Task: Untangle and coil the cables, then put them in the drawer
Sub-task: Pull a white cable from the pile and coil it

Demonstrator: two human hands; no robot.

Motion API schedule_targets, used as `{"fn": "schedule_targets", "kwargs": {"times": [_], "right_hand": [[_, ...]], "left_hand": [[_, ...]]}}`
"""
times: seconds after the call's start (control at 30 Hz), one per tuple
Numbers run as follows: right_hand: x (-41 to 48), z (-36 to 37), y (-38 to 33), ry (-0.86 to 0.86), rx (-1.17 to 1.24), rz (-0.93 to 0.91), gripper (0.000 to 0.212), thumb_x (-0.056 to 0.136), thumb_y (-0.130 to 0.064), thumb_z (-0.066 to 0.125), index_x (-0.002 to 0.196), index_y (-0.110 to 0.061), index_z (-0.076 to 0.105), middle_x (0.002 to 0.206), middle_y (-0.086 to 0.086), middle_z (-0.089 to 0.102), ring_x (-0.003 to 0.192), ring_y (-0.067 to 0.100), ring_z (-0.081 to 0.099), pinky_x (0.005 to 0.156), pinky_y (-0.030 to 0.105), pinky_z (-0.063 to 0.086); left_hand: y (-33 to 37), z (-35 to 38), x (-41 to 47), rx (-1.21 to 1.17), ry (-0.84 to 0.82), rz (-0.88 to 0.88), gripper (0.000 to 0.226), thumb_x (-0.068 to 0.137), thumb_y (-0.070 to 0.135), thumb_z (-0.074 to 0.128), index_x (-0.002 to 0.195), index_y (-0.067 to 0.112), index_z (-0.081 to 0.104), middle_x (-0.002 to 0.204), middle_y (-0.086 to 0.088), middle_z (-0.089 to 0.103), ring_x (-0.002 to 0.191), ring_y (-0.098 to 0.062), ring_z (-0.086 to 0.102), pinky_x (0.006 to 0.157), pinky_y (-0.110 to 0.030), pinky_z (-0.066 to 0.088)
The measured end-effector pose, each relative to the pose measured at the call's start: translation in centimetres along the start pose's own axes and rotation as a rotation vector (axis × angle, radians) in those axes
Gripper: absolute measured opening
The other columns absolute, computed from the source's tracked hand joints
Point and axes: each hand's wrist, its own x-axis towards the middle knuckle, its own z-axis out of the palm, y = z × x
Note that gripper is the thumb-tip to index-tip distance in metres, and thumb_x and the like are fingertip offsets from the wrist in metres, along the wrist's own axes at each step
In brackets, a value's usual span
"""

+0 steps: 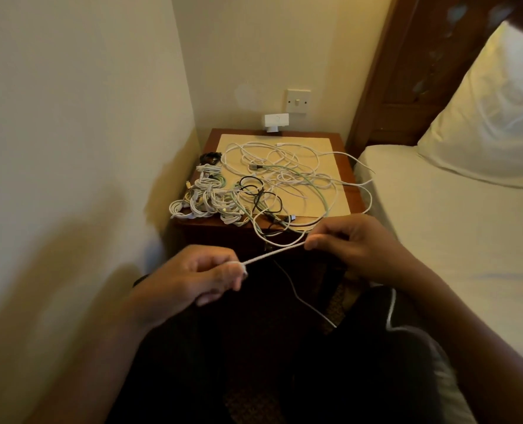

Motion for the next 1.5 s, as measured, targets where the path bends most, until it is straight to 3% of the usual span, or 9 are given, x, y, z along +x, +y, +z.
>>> {"fn": "schedule_targets", "kwargs": {"times": [0.17,0.3,0.43,0.63,0.9,1.03,1.23,1.37,1.5], "right_hand": [[-0.3,-1.7,3.8,0.038,0.032,0.024,0.031,0.089,-0.052,0.057,0.102,-0.035,0.079,0.102,-0.016,0.076,0.102,0.010,0.068,0.093,0.049,0.056],[-1.6,-3.2,6.1,0.066,0.050,0.084,0.039,0.087,-0.066,0.055,0.102,-0.040,0.080,0.107,-0.021,0.075,0.109,0.004,0.065,0.088,0.033,0.056],[-2.8,-4.6,7.8,0.082,0.005,0.159,0.022,0.101,-0.023,0.061,0.099,-0.035,0.080,0.098,-0.024,0.075,0.090,-0.007,0.065,0.067,0.012,0.049],[-5.6,-6.0,7.5,0.071,-0.159,0.121,0.024,0.101,-0.025,0.057,0.096,-0.039,0.076,0.074,-0.018,0.070,0.073,0.005,0.064,0.060,0.013,0.044],[-7.9,-8.4,4.1,-0.003,-0.014,0.038,0.024,0.094,-0.026,0.060,0.093,-0.033,0.083,0.061,-0.009,0.061,0.057,0.009,0.053,0.053,0.017,0.041],[-6.2,-8.2,8.4,0.210,-0.501,0.200,0.014,0.094,-0.020,0.072,0.103,-0.022,0.083,0.072,-0.022,0.066,0.065,0.005,0.062,0.063,0.026,0.046],[-4.3,-5.1,14.6,0.307,-0.571,0.427,0.019,0.097,-0.025,0.071,0.109,-0.016,0.082,0.089,0.001,0.078,0.076,0.019,0.066,0.074,0.028,0.045],[-2.5,-1.9,14.2,0.222,-0.524,0.496,0.011,0.097,-0.029,0.070,0.104,-0.030,0.079,0.098,-0.001,0.078,0.077,0.012,0.062,0.073,0.026,0.045],[-1.7,-1.2,11.0,-0.216,-0.627,0.567,0.037,0.093,-0.028,0.074,0.129,-0.028,0.066,0.130,0.001,0.066,0.109,0.016,0.061,0.090,0.029,0.051]], "left_hand": [[-0.4,-4.4,-1.2,-0.061,0.400,0.042,0.057,0.072,0.067,0.077,0.076,0.010,0.067,0.056,-0.004,0.041,0.049,-0.014,0.032,0.049,-0.022,0.030],[-2.8,-7.5,0.3,0.212,0.653,-0.027,0.030,0.098,0.033,0.066,0.077,0.012,0.071,0.051,0.002,0.043,0.049,-0.015,0.035,0.056,-0.028,0.032],[-5.4,-10.9,2.3,0.498,0.815,-0.115,0.031,0.100,0.033,0.063,0.074,0.018,0.072,0.052,0.002,0.050,0.054,-0.025,0.043,0.059,-0.032,0.033],[-8.3,-12.8,5.4,0.410,0.882,-0.217,0.033,0.100,0.033,0.061,0.073,0.016,0.071,0.066,-0.011,0.058,0.064,-0.028,0.050,0.065,-0.037,0.041],[-10.4,-11.4,6.1,0.733,0.615,-0.345,0.036,0.104,0.032,0.054,0.077,0.017,0.072,0.077,-0.005,0.066,0.076,-0.026,0.060,0.063,-0.031,0.040],[-7.9,-10.9,4.4,0.187,0.533,-0.388,0.040,0.106,0.031,0.053,0.085,0.002,0.070,0.059,-0.004,0.048,0.053,-0.018,0.041,0.056,-0.028,0.035],[-2.8,-8.8,-0.1,-0.382,0.044,-0.187,0.034,0.101,0.025,0.054,0.077,0.001,0.063,0.052,0.000,0.027,0.040,-0.009,0.027,0.054,-0.032,0.023],[-0.4,-7.5,0.1,-1.032,-0.230,0.050,0.032,0.110,0.011,0.037,0.097,-0.012,0.055,0.062,-0.004,0.036,0.055,-0.015,0.038,0.069,-0.038,0.050],[0.9,-5.2,1.2,-0.397,0.088,-0.013,0.036,0.090,0.041,0.073,0.081,0.006,0.067,0.055,0.001,0.034,0.047,-0.013,0.035,0.051,-0.025,0.028]]}}
